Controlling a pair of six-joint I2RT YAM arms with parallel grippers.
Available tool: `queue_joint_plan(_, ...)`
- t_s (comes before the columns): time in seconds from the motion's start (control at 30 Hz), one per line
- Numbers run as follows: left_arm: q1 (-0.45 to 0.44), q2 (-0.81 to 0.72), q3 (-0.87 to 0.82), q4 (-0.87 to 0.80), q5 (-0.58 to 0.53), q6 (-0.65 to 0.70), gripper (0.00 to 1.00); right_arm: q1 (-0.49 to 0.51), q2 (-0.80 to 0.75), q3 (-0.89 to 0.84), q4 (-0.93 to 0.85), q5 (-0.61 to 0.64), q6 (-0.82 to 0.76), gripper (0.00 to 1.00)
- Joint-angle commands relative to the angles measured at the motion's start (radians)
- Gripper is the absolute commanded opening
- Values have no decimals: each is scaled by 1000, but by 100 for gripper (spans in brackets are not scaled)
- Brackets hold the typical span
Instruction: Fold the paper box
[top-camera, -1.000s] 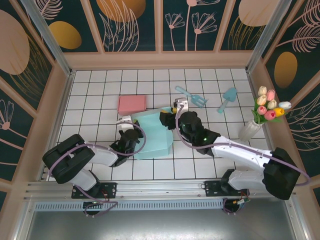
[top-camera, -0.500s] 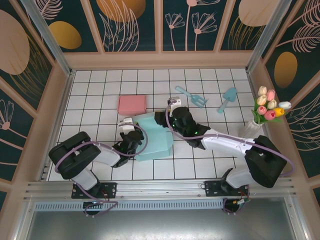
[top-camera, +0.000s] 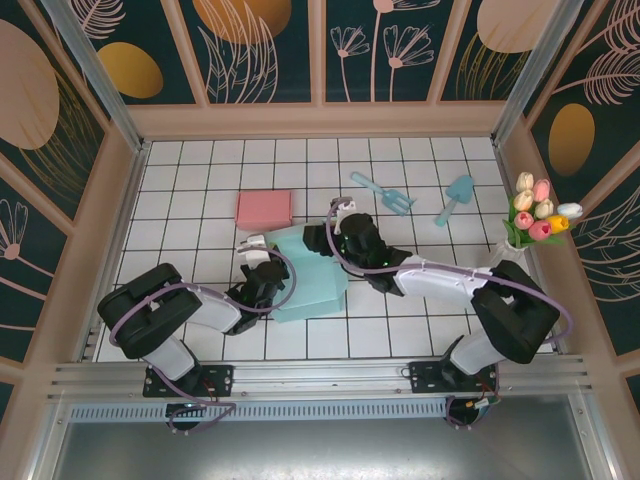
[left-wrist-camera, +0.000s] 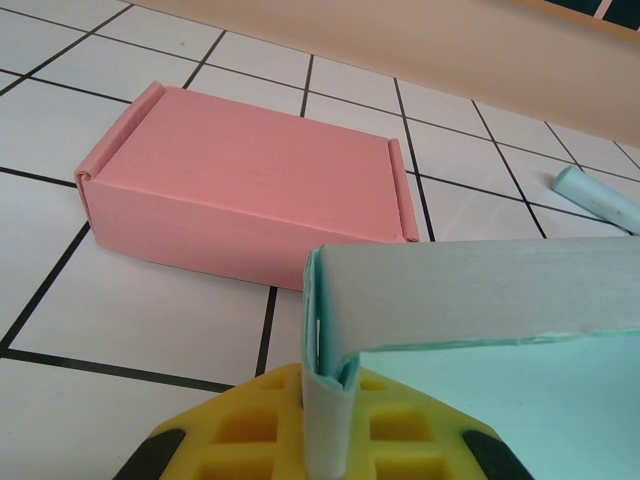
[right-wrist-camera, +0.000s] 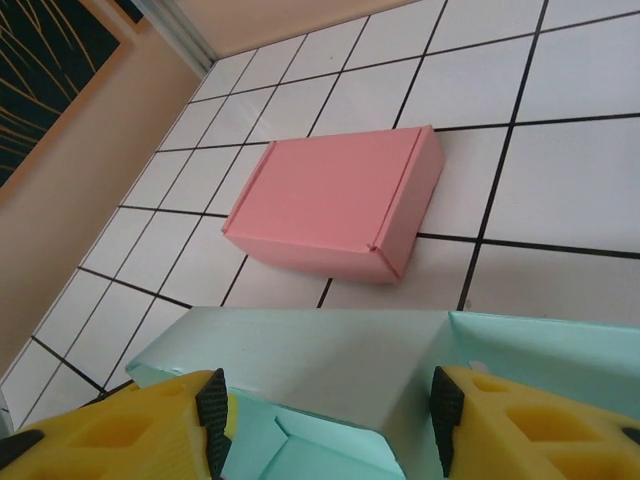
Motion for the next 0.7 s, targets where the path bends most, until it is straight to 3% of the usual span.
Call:
queue_joint_plan(0.0,-10,0,21,33,7,-21,0,13,8,-35,160,-116,69,58)
queue_joint_plan(0.2,-16,8,19,54,35,-11,0,10,4,-81,322,-216,100,58)
queue_joint_plan(0.3,-17,5,19,50,29,-17,0,8,-22,-98,310,-217,91,58)
queue_joint_plan(0.47,-17,0,19,22,-6,-41,0,8,-120,-100,29,13,17,58)
queue_joint_plan(0.67,-17,-21,6,28,-4,-56,0,4,-218,-186,-99,199,-30,59)
